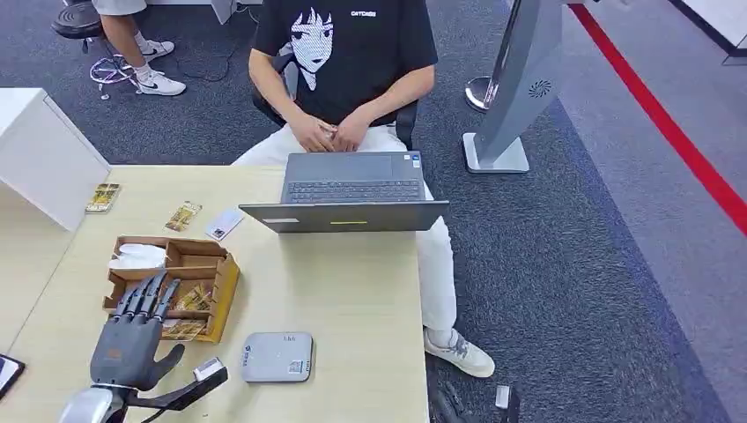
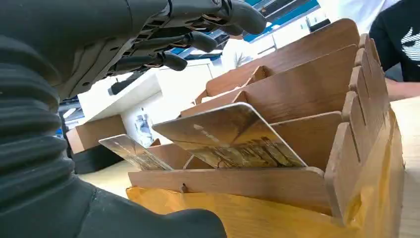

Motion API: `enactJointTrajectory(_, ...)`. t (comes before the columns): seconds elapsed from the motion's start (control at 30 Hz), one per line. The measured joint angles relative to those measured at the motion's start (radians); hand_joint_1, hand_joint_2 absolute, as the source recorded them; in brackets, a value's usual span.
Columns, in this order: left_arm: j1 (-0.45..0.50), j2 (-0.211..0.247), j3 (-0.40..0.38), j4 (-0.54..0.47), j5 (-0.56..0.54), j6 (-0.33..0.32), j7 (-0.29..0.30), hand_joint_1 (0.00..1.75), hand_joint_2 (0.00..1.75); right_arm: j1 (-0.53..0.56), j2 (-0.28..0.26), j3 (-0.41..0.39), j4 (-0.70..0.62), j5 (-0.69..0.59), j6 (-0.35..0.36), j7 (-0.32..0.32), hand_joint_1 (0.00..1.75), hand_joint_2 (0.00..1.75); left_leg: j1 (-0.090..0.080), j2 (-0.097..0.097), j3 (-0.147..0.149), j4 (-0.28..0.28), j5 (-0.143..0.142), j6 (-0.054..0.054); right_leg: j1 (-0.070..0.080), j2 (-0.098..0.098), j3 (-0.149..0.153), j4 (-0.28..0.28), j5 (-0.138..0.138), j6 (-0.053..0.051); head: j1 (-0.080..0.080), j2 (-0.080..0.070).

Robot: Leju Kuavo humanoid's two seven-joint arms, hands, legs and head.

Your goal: Pass the card to the sensor for recognition and then transmit it.

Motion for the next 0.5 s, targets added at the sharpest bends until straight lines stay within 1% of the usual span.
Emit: enactJointTrajectory(0.5, 0.000, -0.010, 0.000, 0.000, 0.000, 0.005, -0.006, 0.00, 1.75, -0.001, 0.000, 0.004, 0.000, 0.000, 0.000, 0.000, 0.00, 1.75, 0.000, 0.000, 0.000, 0.000, 0.000, 0.000, 0.000, 0.000, 0.000, 0.000, 0.000, 0.000, 0.000, 0.000)
